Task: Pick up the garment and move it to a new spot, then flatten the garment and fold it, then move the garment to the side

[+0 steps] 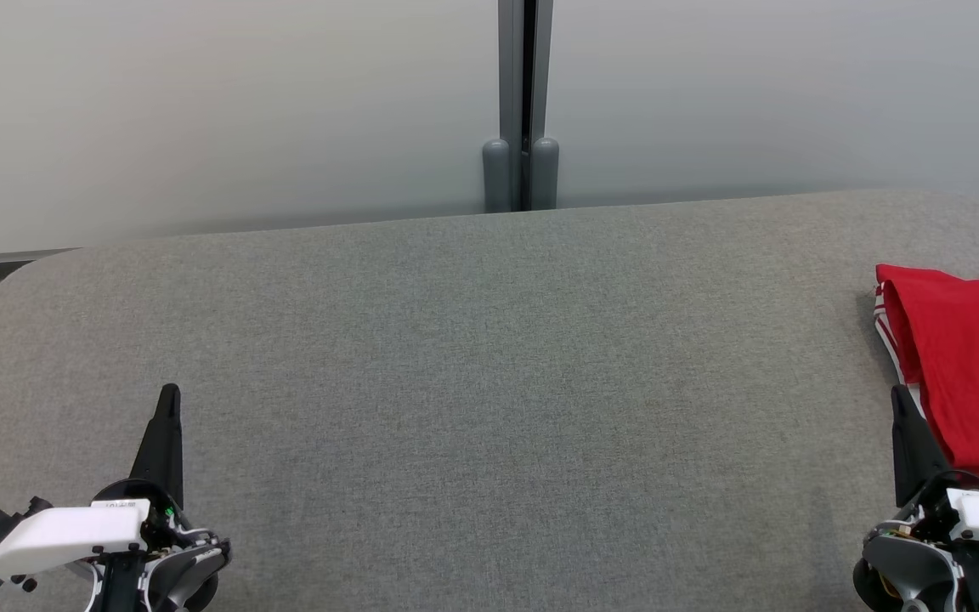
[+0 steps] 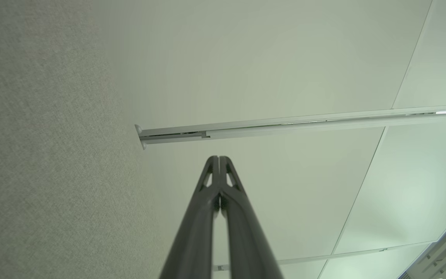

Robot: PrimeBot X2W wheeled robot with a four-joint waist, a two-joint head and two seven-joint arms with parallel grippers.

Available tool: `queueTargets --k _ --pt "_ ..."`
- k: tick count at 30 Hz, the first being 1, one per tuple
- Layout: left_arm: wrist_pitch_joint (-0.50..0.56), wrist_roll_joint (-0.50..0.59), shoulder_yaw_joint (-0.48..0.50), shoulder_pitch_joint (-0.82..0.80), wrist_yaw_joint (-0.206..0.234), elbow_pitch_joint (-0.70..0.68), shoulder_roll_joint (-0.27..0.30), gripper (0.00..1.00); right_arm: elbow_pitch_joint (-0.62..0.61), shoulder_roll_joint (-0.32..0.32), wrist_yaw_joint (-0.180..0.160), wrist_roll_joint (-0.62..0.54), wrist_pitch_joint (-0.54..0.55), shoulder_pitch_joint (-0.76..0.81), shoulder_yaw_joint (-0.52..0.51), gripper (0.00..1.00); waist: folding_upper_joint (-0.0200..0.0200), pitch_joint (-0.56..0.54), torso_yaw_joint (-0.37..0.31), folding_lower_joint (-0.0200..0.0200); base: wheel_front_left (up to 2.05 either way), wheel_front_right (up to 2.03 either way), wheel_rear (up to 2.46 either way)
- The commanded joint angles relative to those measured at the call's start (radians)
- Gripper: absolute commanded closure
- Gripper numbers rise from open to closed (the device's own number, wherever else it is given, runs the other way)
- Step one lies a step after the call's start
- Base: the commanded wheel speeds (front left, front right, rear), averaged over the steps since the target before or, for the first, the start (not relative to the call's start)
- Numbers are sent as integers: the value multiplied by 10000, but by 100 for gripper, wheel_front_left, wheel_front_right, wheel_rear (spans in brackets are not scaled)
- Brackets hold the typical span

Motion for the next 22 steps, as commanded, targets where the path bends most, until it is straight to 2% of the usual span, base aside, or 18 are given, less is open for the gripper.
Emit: queueTargets --k 1,22 --pt "27 -13 32 -106 -51 4 22 100 9 -6 4 48 11 -103 0 100 0 0 0 0 0 0 0" --pt "26 -13 31 -106 -51 3 22 100 9 -6 4 48 10 -102 1 100 0 0 0 0 0 0 0"
